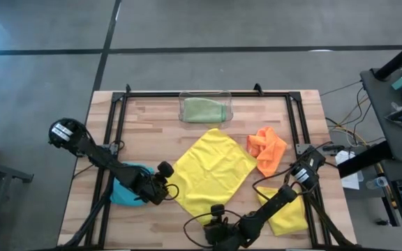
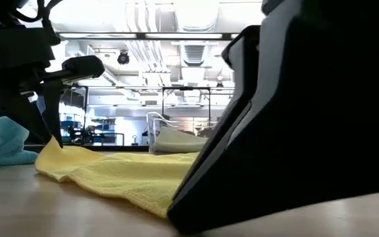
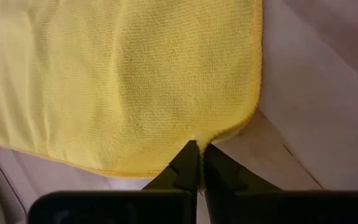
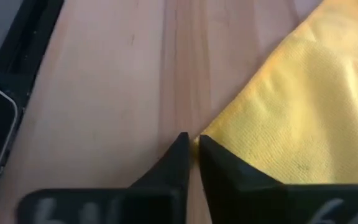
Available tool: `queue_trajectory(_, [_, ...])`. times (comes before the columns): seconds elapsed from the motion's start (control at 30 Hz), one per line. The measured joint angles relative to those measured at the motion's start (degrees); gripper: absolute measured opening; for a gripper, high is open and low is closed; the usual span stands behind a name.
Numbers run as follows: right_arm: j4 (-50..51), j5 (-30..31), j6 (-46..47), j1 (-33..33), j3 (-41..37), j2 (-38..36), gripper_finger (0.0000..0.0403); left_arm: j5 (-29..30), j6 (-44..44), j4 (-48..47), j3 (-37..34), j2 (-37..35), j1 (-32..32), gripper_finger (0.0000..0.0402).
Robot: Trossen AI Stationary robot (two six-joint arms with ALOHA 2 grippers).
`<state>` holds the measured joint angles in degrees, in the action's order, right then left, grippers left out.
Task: Fold microfiber towels
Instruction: Fold the top yellow microfiber cloth
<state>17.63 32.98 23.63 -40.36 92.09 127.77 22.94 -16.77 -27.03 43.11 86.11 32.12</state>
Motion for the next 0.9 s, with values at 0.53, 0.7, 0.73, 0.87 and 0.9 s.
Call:
queue_trajectory(0.53, [5.2, 4.4, 12.6, -6.0, -0.6, -3.2, 0.0008, -8.8, 25.8, -4.1, 3.3, -3.0, 10.6, 0.0000])
queue_trajectory(0.7, [3.1, -1.3, 13.4, -7.9, -0.5, -3.4, 0.0008, -12.8, 31.5, -4.1, 5.9, -2.8, 14.2, 0.0000])
queue_trajectory(0.73, [2.8, -1.9, 13.4, -8.3, -0.5, -3.5, 0.0008, -13.7, 32.1, -4.0, 6.8, -2.8, 14.6, 0.0000])
queue_trajectory(0.87, [2.4, -1.3, 13.0, -9.1, -0.5, -4.7, 0.0008, -16.6, 31.8, -4.0, 10.0, -2.8, 15.3, 0.0000])
queue_trajectory(0.9, [2.4, -0.5, 12.8, -9.2, -0.5, -5.1, 0.0008, -16.6, 30.3, -3.9, 10.6, -2.8, 15.3, 0.0000])
